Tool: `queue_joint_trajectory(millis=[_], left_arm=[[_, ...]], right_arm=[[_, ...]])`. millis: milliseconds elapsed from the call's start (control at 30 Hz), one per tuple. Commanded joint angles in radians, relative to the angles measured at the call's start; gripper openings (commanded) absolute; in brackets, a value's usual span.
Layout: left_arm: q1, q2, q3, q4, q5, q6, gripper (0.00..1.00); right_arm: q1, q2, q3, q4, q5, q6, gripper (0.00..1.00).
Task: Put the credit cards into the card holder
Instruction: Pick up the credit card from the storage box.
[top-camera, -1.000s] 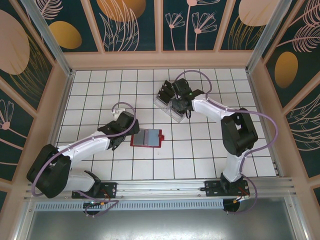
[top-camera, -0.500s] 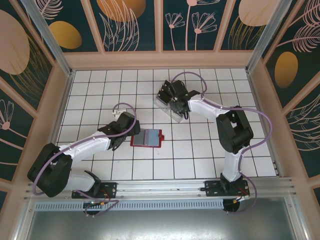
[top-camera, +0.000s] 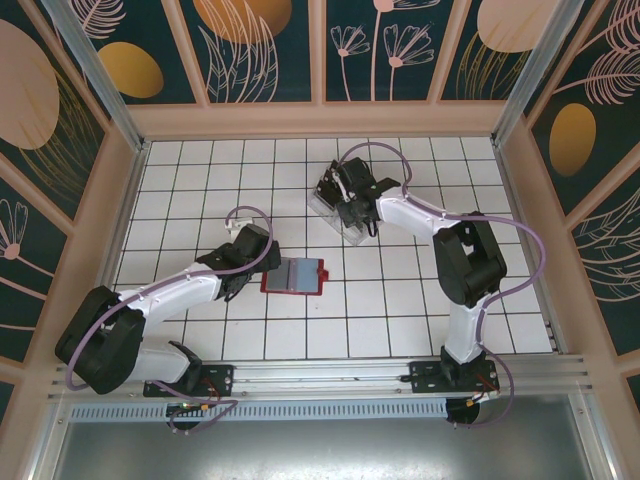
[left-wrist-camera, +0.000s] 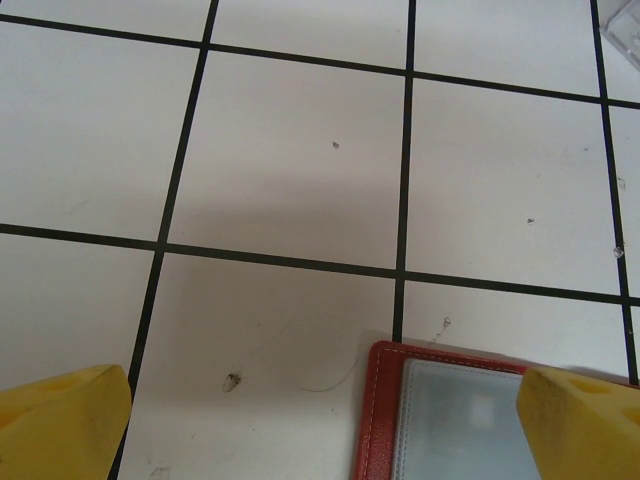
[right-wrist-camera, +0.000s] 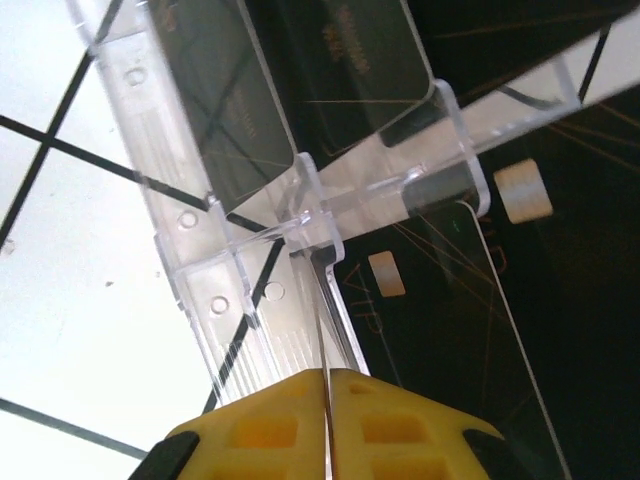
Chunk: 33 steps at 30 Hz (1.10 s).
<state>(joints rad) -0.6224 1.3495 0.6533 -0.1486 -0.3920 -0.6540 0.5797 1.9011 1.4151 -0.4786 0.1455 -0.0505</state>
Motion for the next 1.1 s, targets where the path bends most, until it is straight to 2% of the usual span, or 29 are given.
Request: queue_joint_trajectory(millis=[0, 100, 467, 633, 800, 933, 1067], left_arm=[[0.006, 0.008, -0.011, 0.014, 0.007, 0.018, 0.99], [0.006, 0.008, -0.008, 0.011, 0.005, 0.019, 0.99], [0.006, 0.016, -0.009, -0.023, -0.038, 0.004, 0.99], [0.006, 0.009, -0.046, 0.028, 0.0, 0.001, 0.99], [0.006, 0.002, -0.081, 0.091, 0.062, 0.009, 0.99], [0.006, -0.01, -0.114, 0.159, 0.128, 0.016, 0.99], [0.006, -0.009, -0.141, 0.221, 0.179, 0.004, 0.99]], right_arm=[[-0.009, 0.025, 0.043, -0.031, -0.05, -0.03, 0.05], [-0.009, 0.025, 0.055, -0.04, -0.06, -0.04, 0.0], [0.005, -0.073, 0.091, -0.064, -0.076, -0.01, 0.0], [0.036, -0.142, 0.074, -0.046, -0.12, 0.053, 0.0], [0.072, -0.233, -0.026, 0.044, -0.19, 0.159, 0.0], [0.085, -0.33, -0.178, 0.18, -0.265, 0.283, 0.0], [0.101, -0.418, -0.334, 0.302, -0.284, 0.393, 0.0]])
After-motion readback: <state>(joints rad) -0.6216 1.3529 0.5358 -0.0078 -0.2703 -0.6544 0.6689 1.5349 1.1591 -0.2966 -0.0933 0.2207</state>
